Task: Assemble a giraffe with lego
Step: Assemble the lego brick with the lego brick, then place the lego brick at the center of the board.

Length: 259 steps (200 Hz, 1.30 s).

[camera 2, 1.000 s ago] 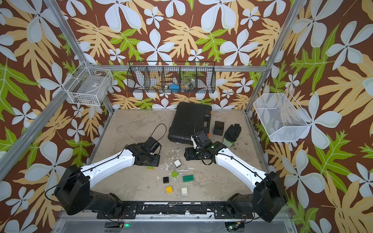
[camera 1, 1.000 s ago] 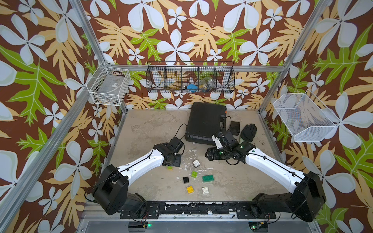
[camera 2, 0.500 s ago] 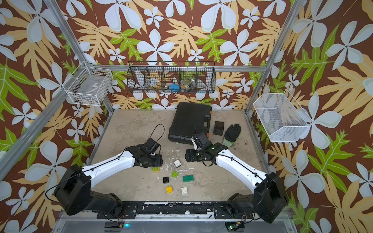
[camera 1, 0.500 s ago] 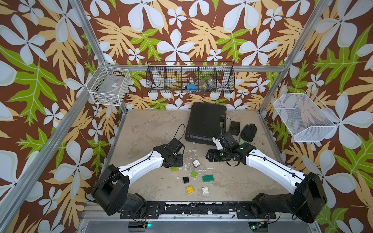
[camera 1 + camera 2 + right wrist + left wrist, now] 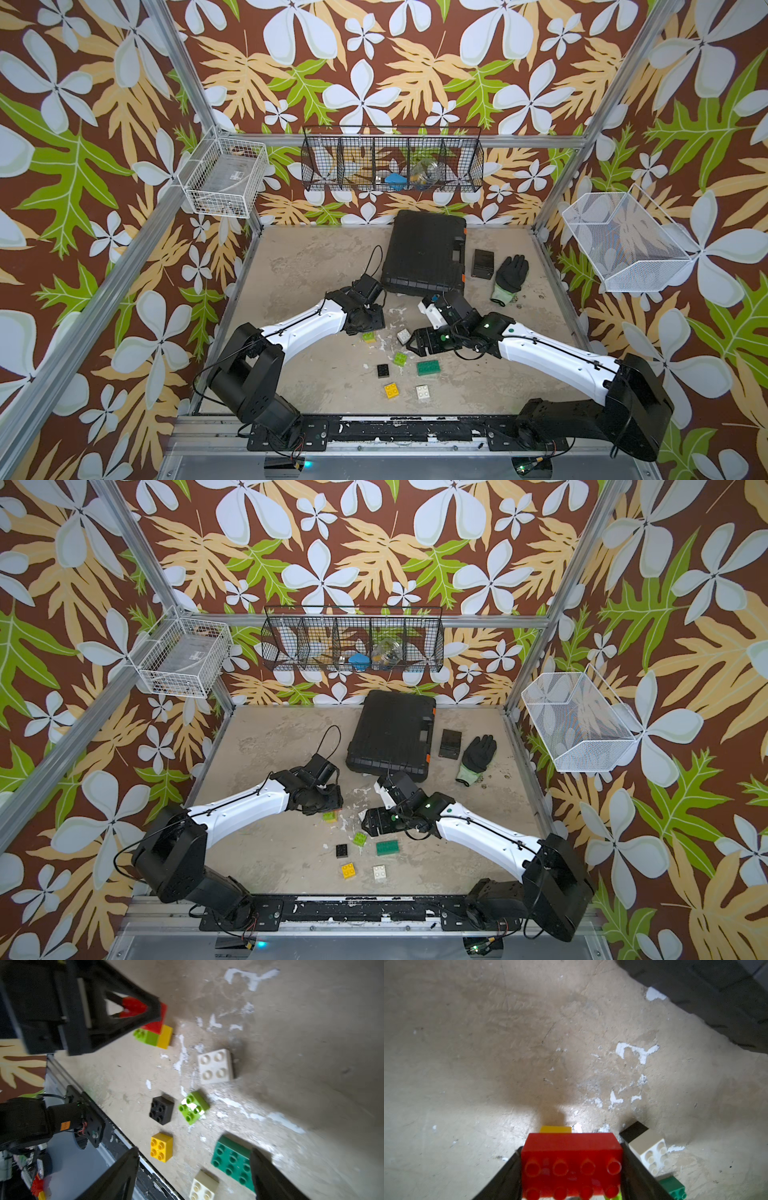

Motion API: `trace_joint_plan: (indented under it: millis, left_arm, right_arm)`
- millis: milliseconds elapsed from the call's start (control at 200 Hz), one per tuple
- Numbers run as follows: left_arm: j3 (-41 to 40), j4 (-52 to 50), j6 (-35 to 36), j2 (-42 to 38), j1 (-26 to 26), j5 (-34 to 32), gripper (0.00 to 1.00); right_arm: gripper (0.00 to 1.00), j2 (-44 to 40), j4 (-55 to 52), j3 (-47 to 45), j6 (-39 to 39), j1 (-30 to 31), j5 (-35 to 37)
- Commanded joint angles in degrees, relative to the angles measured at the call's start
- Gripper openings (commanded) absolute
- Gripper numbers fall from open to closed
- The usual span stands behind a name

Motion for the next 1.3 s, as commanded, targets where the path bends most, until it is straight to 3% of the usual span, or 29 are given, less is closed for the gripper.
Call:
trace_joint_plan:
  millis: [0, 180, 470, 721, 896, 1291]
  left_arm:
    - [1.2, 1.1, -3.3, 1.1, 0.1, 2.0, 0.43]
    - [2.9, 0.4, -5.3, 2.2, 0.1, 2.7, 0.43]
    - [4.3, -1.3, -6.7, 1.1, 0.1, 1.3, 0.43]
    - [1.1, 3.2, -10.3, -2.3, 2.3, 10.1, 0.4]
    - [4.3, 0.0, -3.5, -1.2, 3.0, 13.8, 0.39]
    - [8.0, -4.6, 3.4, -2.9, 3.7, 21.7, 0.39]
  right_arm:
    - [0.86, 1.0, 8.8, -0.8, 1.2, 0.3, -2.8]
    - [0.86, 2.2, 14.8, -3.8, 1.3, 0.3, -2.6]
    - [0.85, 1.7, 15.1, -5.0, -1.7, 0.3, 0.1]
    - [0.87, -6.6, 16.9, -8.2, -6.6, 0.3, 1.5]
    - [0.88, -13.2, 16.1, -11.8, -14.5, 0.3, 4.1]
    - [0.87, -2.0, 15.3, -2.5, -23.5, 2.0, 6.5]
